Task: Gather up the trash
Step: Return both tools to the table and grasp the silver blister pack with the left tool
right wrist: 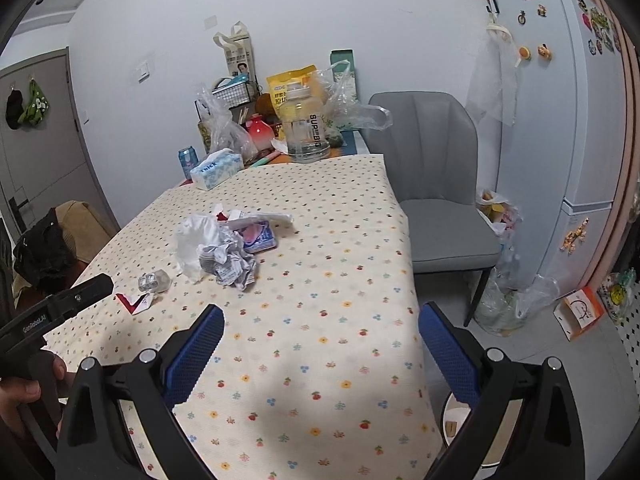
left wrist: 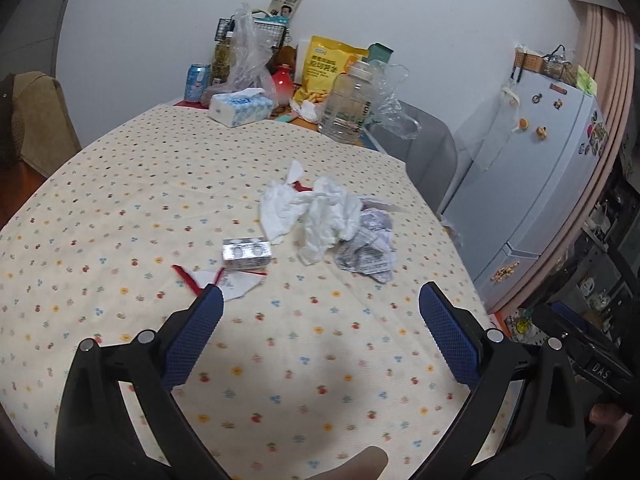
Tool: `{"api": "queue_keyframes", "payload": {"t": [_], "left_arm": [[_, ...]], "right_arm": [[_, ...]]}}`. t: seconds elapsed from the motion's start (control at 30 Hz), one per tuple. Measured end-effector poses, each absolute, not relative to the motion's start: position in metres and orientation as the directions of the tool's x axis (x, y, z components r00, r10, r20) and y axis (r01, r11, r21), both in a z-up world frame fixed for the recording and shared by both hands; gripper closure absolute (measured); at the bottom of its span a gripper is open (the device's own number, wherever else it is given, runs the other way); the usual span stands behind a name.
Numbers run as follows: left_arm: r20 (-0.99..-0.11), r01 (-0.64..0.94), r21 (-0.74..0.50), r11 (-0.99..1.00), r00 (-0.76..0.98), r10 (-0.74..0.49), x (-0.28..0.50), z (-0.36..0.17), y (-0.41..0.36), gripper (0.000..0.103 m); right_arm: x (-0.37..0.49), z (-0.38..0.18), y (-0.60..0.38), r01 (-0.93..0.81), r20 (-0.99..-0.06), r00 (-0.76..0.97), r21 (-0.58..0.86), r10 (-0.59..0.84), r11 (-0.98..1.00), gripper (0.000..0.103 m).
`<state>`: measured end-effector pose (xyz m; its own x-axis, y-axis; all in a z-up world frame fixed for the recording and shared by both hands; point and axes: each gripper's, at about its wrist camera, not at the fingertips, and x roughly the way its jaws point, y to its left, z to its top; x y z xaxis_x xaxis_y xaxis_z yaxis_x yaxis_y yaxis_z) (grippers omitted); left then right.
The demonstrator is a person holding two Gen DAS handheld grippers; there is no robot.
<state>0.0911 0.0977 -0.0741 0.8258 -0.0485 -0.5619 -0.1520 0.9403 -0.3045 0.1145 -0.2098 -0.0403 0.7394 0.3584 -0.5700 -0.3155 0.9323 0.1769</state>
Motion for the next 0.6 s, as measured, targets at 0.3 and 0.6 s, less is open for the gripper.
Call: {"api": "queue_keyframes", "payload": {"t": [0.3,0.6], "left_arm": [[-0.583,-0.178,-0.334,0.925,0.810,-0.055,0.099,-0.091,0.130,0.006],[-0.618,-0.218,-0.328,0.919,0.785,-0.034,0.132,-0.103,0.145,0.021]], "right_arm": [[0.121,-0.045,-0.188,-0.368,-0.608,0.685,0.186,0.400,0.911,0.015],[0.136,-0.055,-0.179,-0.380,-0.634,0.655,0.194,0.411,0.905,0.017]]}}
